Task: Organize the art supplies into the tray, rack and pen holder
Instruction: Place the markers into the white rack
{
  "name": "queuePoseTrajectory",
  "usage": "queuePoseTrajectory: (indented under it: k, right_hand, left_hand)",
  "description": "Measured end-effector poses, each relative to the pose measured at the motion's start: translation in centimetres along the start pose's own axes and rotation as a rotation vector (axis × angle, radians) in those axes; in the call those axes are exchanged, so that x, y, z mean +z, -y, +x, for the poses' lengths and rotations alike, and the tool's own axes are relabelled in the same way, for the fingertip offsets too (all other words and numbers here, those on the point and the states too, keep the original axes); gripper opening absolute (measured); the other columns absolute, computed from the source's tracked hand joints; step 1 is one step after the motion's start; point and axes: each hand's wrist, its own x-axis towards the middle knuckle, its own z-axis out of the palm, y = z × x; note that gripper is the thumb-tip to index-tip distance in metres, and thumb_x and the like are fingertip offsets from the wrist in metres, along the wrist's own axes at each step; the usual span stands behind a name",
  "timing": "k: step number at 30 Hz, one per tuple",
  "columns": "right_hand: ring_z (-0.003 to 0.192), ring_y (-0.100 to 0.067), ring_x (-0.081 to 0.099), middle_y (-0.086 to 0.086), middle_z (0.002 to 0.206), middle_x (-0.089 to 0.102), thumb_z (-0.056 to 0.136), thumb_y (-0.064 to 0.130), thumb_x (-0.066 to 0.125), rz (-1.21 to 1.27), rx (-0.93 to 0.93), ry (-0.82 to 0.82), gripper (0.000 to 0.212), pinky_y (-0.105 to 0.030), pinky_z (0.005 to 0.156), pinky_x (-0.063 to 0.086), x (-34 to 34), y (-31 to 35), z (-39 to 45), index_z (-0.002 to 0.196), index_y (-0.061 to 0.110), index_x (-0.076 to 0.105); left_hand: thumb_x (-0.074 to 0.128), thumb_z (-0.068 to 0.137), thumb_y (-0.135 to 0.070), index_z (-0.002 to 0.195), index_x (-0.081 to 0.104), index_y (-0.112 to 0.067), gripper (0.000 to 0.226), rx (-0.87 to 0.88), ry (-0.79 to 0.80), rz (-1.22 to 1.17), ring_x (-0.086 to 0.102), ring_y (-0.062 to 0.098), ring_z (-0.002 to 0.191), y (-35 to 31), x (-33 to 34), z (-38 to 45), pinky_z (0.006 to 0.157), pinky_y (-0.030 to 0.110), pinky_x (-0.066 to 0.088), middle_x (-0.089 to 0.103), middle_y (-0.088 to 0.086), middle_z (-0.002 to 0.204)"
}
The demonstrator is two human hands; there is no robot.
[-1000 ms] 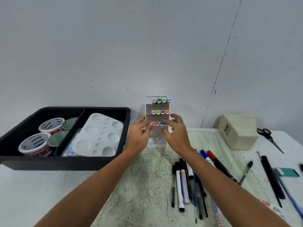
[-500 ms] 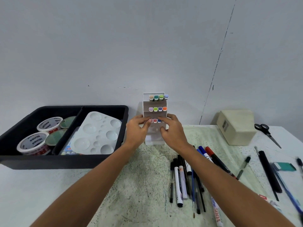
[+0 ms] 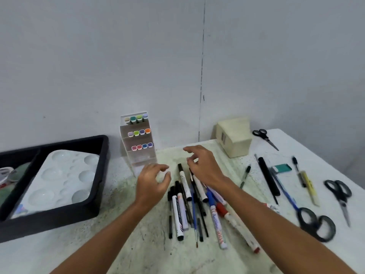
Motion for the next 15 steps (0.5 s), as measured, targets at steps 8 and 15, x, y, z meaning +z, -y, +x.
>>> queuePoseTrajectory:
  k: [8, 15]
  right_hand:
    - [0.083, -0.012, 0.061, -0.005, 0.112, 0.066, 0.089, 0.008, 0.057, -0.169, 0.254, -0.226, 0.031, -0.03, 0.085, 0.051, -12.7, -7.6, -5.5, 0.119, 0.012, 0.066]
    - [0.089, -0.02, 0.065, -0.004, 0.105, 0.071, 0.089, 0.009, 0.054, -0.304, 0.495, -0.331, 0.025, -0.029, 0.081, 0.05, -20.5, -13.4, -10.7, 0.109, 0.011, 0.07]
  left_hand:
    - [0.059, 0.079, -0.033, 0.1, 0.072, -0.013, 0.032, 0.155, 0.334, -0.134, 0.059, 0.014, 0.09, -9.4, 11.5, 2.7, 0.08, 0.028, 0.047, 0.068, -0.002, 0.093]
    - [0.055, 0.08, -0.039, 0.105, 0.071, -0.013, 0.039, 0.292, 0.508, -0.2, 0.057, 0.015, 0.097, -16.2, 19.6, 2.8, 0.083, 0.027, 0.046, 0.069, 0.0, 0.1]
